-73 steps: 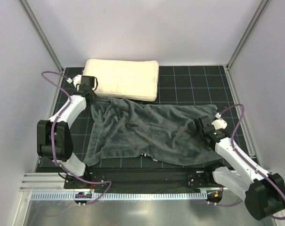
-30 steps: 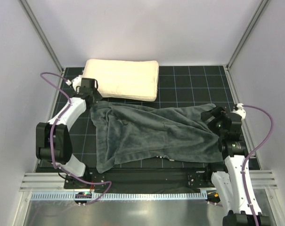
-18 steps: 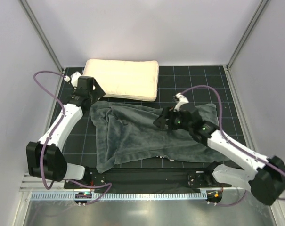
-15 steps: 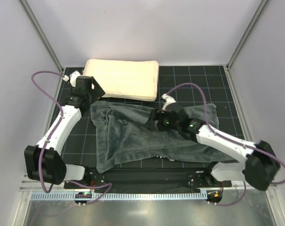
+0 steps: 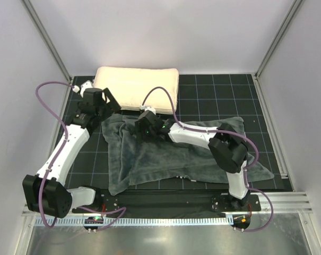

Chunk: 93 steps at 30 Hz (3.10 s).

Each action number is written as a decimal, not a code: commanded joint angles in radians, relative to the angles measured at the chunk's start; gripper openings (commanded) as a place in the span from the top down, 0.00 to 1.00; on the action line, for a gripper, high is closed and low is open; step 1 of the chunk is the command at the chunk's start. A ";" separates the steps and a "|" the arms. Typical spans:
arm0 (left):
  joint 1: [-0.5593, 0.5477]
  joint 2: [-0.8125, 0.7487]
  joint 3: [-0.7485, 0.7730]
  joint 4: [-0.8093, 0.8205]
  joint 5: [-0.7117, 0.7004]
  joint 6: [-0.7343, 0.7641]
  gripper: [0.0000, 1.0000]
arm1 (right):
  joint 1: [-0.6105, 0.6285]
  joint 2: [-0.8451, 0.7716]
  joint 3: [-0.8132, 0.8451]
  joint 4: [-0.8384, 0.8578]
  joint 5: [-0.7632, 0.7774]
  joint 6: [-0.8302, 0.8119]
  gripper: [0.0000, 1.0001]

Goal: Put the pillow into the pillowcase

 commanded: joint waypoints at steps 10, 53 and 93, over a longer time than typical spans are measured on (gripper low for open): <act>-0.027 0.032 0.017 0.000 0.012 0.037 0.00 | 0.009 0.029 0.062 -0.047 -0.025 -0.019 0.65; -0.050 0.910 0.848 -0.090 -0.082 0.186 0.00 | 0.027 -0.276 -0.315 0.299 -0.031 0.067 0.96; 0.111 0.514 0.175 0.293 0.122 -0.552 0.00 | 0.027 -0.427 -0.401 0.312 0.011 0.047 0.96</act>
